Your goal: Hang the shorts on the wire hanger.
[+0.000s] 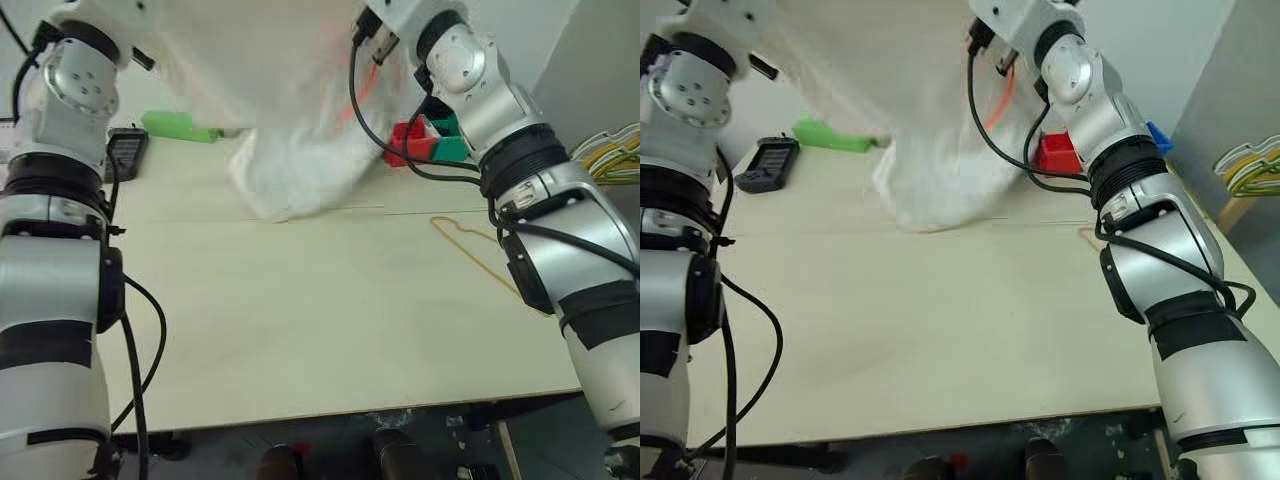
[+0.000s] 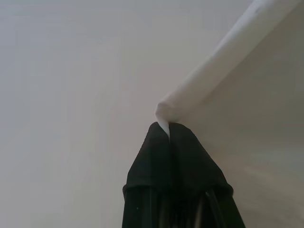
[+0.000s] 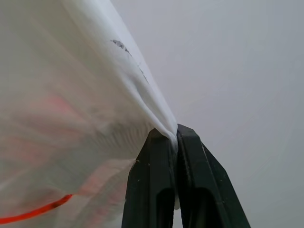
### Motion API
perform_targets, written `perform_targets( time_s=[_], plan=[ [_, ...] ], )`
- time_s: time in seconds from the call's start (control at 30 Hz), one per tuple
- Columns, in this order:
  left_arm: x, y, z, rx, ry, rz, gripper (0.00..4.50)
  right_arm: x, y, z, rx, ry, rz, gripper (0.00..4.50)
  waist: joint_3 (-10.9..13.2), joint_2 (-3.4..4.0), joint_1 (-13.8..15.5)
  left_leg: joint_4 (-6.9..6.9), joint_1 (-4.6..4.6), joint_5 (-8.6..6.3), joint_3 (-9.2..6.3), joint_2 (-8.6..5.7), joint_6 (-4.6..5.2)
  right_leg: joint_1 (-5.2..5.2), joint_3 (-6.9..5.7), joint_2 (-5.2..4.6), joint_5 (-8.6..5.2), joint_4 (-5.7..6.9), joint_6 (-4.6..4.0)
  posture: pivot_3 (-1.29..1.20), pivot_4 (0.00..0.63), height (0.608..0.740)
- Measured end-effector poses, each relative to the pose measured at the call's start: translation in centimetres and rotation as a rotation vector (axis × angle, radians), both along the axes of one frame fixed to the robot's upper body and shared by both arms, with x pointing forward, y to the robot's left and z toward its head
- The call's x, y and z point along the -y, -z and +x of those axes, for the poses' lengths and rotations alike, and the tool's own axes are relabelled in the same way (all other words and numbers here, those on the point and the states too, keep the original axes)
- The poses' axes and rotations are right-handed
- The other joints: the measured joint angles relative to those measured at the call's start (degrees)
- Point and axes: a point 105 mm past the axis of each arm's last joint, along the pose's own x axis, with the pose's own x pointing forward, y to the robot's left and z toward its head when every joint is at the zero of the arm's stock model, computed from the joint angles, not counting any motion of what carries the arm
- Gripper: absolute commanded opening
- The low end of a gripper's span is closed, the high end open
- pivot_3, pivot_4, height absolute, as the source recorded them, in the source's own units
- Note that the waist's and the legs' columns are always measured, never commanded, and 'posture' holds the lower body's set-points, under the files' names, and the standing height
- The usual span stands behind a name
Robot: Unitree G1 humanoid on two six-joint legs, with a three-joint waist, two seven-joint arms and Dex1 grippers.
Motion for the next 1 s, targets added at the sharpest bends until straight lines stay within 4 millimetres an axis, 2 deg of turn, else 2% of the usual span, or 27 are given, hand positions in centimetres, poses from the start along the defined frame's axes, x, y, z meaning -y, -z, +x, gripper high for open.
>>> perform_targets(
  time_s=[0.07,0.13,0.2,0.27,0.3,0.33,0.4,0.43,0.47,0.53,0.57,0.6,0.63,0.67,0.7,0.73,0.77,0.8,0.87,0.93,0.97,1.0],
  plan=[
    [-1.0,3.1,0.5,-0.093,0.002,0.020,0.01,-0.8,4.6,0.9,-0.117,-0.054,-0.064,0.00,-0.1,0.11,-0.1,0.01,0.12,0.00,0.28,-0.04,0.03,0.15,0.00,0.24,-0.03,0.03,0.03,0.06,0.034,0.740],
    [-2.0,8.8,1.2,-0.283,0.025,0.016,0.01,-1.8,12.2,1.5,-0.345,-0.138,-0.142,0.00,-0.2,0.20,-0.1,0.13,0.60,-0.13,0.40,-0.03,0.36,0.74,0.02,0.38,-0.07,-0.01,0.08,0.08,0.046,0.740],
    [-2.7,13.4,1.3,-0.440,0.049,0.003,0.01,-2.3,17.5,1.0,-0.503,-0.202,-0.204,0.00,0.0,0.13,-0.1,0.22,0.50,-0.07,0.29,-0.08,0.49,0.68,0.01,0.41,-0.01,0.17,0.02,0.10,0.056,0.740],
    [-2.8,18.1,0.5,-0.637,0.107,-0.003,0.01,-1.8,21.8,-0.5,-0.656,-0.269,-0.282,0.00,0.0,0.15,0.2,0.28,0.67,-0.04,0.14,-0.07,0.53,0.95,-0.11,0.43,0.00,0.19,0.00,0.11,0.063,0.740],
    [-2.6,21.5,-0.9,-0.779,0.161,0.000,0.01,-1.1,24.6,-1.9,-0.764,-0.306,-0.319,0.00,0.0,0.15,0.2,0.28,0.78,-0.05,0.04,-0.05,0.54,1.12,-0.20,0.43,-0.01,0.15,0.01,0.11,0.063,0.740],
    [-2.5,23.5,-2.2,-0.869,0.197,0.015,0.01,-0.7,26.4,-3.0,-0.836,-0.325,-0.350,0.00,0.0,0.20,0.4,0.23,0.82,-0.05,-0.09,0.01,0.54,1.22,-0.28,0.43,-0.01,0.18,0.00,0.11,0.063,0.740],
    [-1.0,30.6,-7.8,-1.211,0.341,0.030,0.01,2.0,32.3,-7.2,-1.102,-0.337,-0.399,0.00,-0.1,0.28,0.5,0.23,1.00,-0.15,-0.43,0.37,0.59,1.48,-0.38,0.37,-0.26,0.16,-0.05,0.11,0.070,0.740],
    [0.3,33.7,-11.1,-1.359,0.419,0.004,0.01,2.6,33.2,-9.3,-1.144,-0.358,-0.424,0.00,0.0,0.41,1.0,0.32,0.89,-0.19,-0.41,0.30,0.60,1.28,-0.33,0.30,-0.38,0.20,-0.08,0.10,0.070,0.740],
    [1.0,33.9,-12.2,-1.389,0.453,-0.001,0.01,3.7,33.3,-10.3,-1.164,-0.356,-0.471,0.00,0.0,0.39,1.6,0.35,0.95,-0.21,-0.42,0.30,0.64,1.34,-0.32,0.28,-0.43,0.24,-0.03,0.10,0.069,0.740],
    [2.2,34.2,-15.6,-1.541,0.524,0.073,0.01,4.8,33.6,-13.2,-1.247,-0.384,-0.589,0.00,0.0,0.39,2.8,0.17,2.01,-0.37,-0.27,0.05,0.83,2.50,-0.58,0.43,-0.77,0.00,-0.33,0.09,0.066,0.740],
    [2.6,34.6,-16.4,-1.578,0.533,0.063,0.01,4.7,33.9,-14.3,-1.278,-0.406,-0.618,0.00,0.2,0.59,3.2,0.16,2.74,-0.39,-0.24,0.07,0.86,3.11,-0.62,0.45,-1.24,0.03,-0.67,0.09,0.066,0.740],
    [2.7,34.8,-16.6,-1.589,0.534,0.056,0.01,4.8,34.0,-14.8,-1.289,-0.420,-0.638,0.00,0.3,0.64,3.3,0.18,3.02,-0.39,-0.23,0.08,0.86,3.34,-0.62,0.48,-1.39,0.09,-0.90,0.09,0.064,0.740],
    [2.9,35.0,-17.2,-1.615,0.531,0.036,0.01,4.9,34.1,-16.1,-1.314,-0.458,-0.711,0.00,0.7,0.72,3.8,0.12,3.85,-0.40,-0.29,0.11,0.84,3.72,-0.62,0.46,-1.54,0.08,-1.12,0.08,0.058,0.740],
    [3.0,34.9,-17.7,-1.632,0.541,0.021,0.01,4.9,33.8,-16.6,-1.320,-0.485,-0.742,0.00,0.8,0.67,4.0,0.13,3.85,-0.53,-0.44,0.12,0.58,3.67,-0.64,0.41,-1.59,0.04,-1.20,0.08,0.058,0.740],
    [4.1,34.4,-20.6,-1.754,0.656,0.016,0.01,6.2,33.3,-18.5,-1.358,-0.555,-0.851,0.00,1.0,0.65,4.0,0.16,3.76,-0.39,-0.36,0.17,0.78,3.83,-0.92,0.30,-1.58,-0.07,-1.21,0.08,0.058,0.740],
    [4.8,34.1,-22.1,-1.825,0.726,0.014,0.01,7.3,33.0,-19.2,-1.392,-0.570,-0.892,0.00,1.0,0.71,3.9,0.21,3.88,-0.35,-0.30,0.40,0.82,3.78,-1.17,-0.02,-1.58,-0.17,-1.21,0.08,0.058,0.740],
    [6.0,32.8,-23.6,-1.894,0.833,0.009,0.01,8.1,32.3,-19.9,-1.430,-0.604,-0.918,0.00,1.1,0.61,3.8,0.36,3.92,-0.35,0.08,0.90,0.82,3.80,-1.43,-0.50,-1.58,-0.16,-1.21,0.08,0.047,0.740],
    [6.7,31.5,-24.2,-1.923,0.898,0.010,0.01,8.3,31.6,-20.3,-1.446,-0.638,-0.919,0.00,1.0,0.47,3.8,0.36,3.91,-0.35,0.23,0.92,0.83,3.78,-1.57,-0.58,-1.58,-0.18,-1.20,0.07,0.040,0.740],
    [7.3,29.2,-24.0,-1.923,0.962,0.008,0.01,7.8,30.3,-20.6,-1.450,-0.698,-0.901,0.00,1.0,0.42,3.8,0.41,3.96,-0.33,0.48,0.91,0.85,3.76,-1.80,-0.55,-1.57,-0.13,-1.18,0.07,0.023,0.740],
    [7.7,26.7,-22.8,-1.873,1.011,-0.013,0.01,7.2,28.9,-20.3,-1.438,-0.736,-0.864,0.00,0.9,0.40,3.7,0.45,3.96,-0.29,0.84,0.81,0.92,3.71,-1.87,-0.48,-1.54,-0.01,-1.12,0.07,0.002,0.740],
    [7.7,25.5,-21.4,-1.823,1.017,-0.008,0.01,6.7,28.1,-19.4,-1.432,-0.746,-0.827,0.00,0.9,0.36,3.7,0.56,3.93,-0.28,0.95,0.86,0.93,3.71,-1.89,-0.37,-1.46,0.11,-1.05,0.07,0.000,0.740],
    [7.5,24.0,-18.3,-1.706,1.002,-0.008,0.01,6.0,26.7,-17.3,-1.407,-0.733,-0.770,0.00,0.7,0.51,3.6,0.72,3.93,-0.28,0.94,0.88,0.93,3.73,-1.88,-0.23,-1.25,0.16,-1.04,0.07,0.000,0.740]
  ],
)
